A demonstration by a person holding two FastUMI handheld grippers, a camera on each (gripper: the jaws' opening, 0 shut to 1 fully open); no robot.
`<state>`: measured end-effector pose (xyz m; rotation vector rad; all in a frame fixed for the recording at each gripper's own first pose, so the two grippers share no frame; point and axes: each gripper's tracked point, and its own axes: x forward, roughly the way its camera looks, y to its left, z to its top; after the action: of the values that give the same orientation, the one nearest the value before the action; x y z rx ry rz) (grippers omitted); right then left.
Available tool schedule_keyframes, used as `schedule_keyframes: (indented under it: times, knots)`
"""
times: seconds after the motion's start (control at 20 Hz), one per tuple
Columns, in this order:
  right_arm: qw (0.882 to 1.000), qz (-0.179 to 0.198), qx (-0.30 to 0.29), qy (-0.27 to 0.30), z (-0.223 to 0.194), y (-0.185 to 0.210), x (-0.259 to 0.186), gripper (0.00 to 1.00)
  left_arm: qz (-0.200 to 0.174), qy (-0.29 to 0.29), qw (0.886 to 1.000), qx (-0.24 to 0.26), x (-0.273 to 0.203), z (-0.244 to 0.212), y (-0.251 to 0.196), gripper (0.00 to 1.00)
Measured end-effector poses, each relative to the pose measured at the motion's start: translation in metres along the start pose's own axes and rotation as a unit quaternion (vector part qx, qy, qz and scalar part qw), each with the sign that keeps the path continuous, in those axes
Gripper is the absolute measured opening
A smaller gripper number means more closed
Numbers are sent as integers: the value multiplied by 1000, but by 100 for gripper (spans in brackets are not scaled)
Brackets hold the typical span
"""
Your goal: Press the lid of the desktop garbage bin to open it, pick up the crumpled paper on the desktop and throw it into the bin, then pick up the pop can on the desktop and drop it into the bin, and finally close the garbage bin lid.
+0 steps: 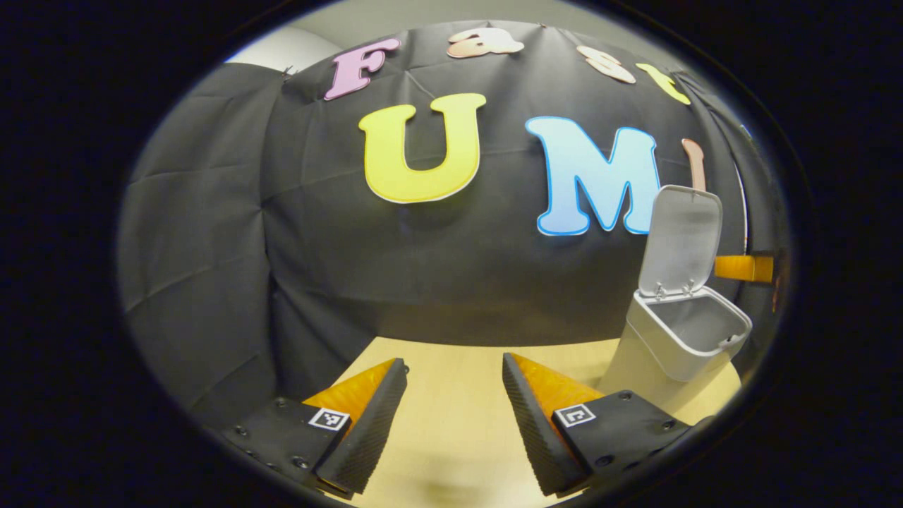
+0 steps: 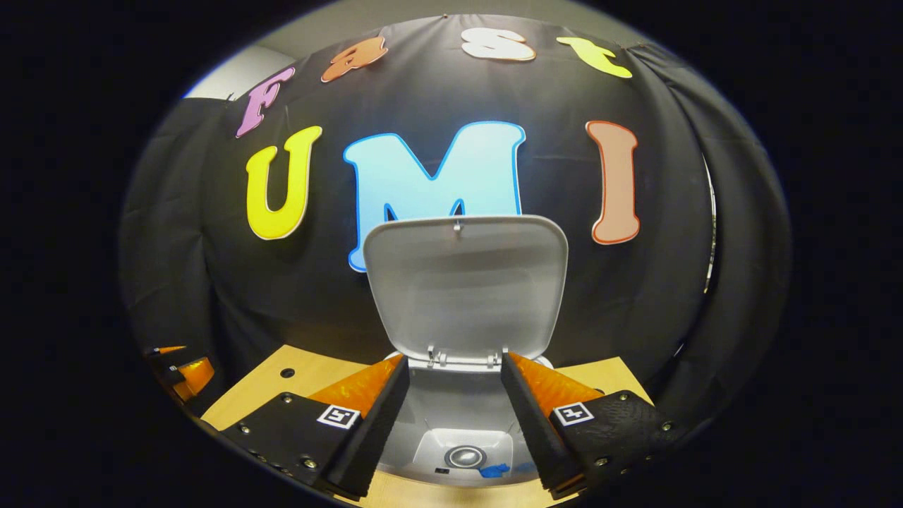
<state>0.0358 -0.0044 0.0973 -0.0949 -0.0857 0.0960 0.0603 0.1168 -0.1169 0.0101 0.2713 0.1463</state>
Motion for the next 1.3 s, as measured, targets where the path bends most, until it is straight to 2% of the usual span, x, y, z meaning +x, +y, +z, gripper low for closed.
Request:
schedule_keyframes:
  times: [0.85, 1.3]
  knots:
    - [993, -11, -20, -117, 137, -7, 26, 84, 21, 6, 1000, -14, -7, -8, 14, 90]
    - [993, -19, -32, -108, 134, -3, 67, 84, 46, 10, 999, -10, -17, -12, 42, 90]
